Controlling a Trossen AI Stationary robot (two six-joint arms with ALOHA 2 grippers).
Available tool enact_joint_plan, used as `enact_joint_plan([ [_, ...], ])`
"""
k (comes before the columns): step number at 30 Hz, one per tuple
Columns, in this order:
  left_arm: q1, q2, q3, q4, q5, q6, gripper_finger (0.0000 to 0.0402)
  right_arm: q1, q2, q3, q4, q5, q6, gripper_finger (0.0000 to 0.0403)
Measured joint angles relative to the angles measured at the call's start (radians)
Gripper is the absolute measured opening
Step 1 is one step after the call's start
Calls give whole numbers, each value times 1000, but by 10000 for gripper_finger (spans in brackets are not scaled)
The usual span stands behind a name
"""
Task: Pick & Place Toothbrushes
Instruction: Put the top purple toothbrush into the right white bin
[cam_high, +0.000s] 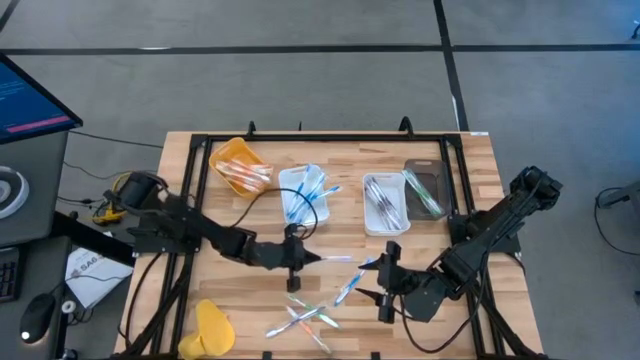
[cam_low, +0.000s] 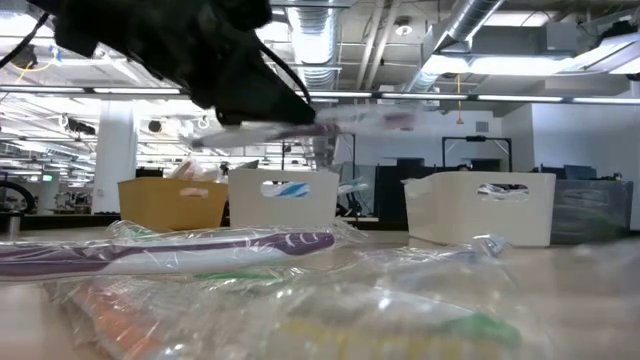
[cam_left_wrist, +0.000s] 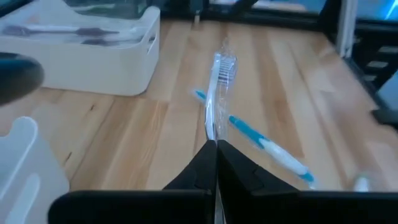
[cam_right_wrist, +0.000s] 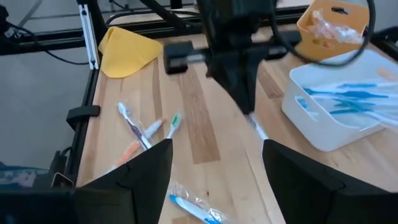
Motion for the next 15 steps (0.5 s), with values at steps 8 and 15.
enact_joint_plan([
  [8, -16, -117, -56, 29, -26, 24, 1, -3, 88, 0, 29, -1, -58, 244],
  [15, -40, -167, -98, 130, -19, 60, 1, -61, 183, 0, 120, -2, -182, 244],
])
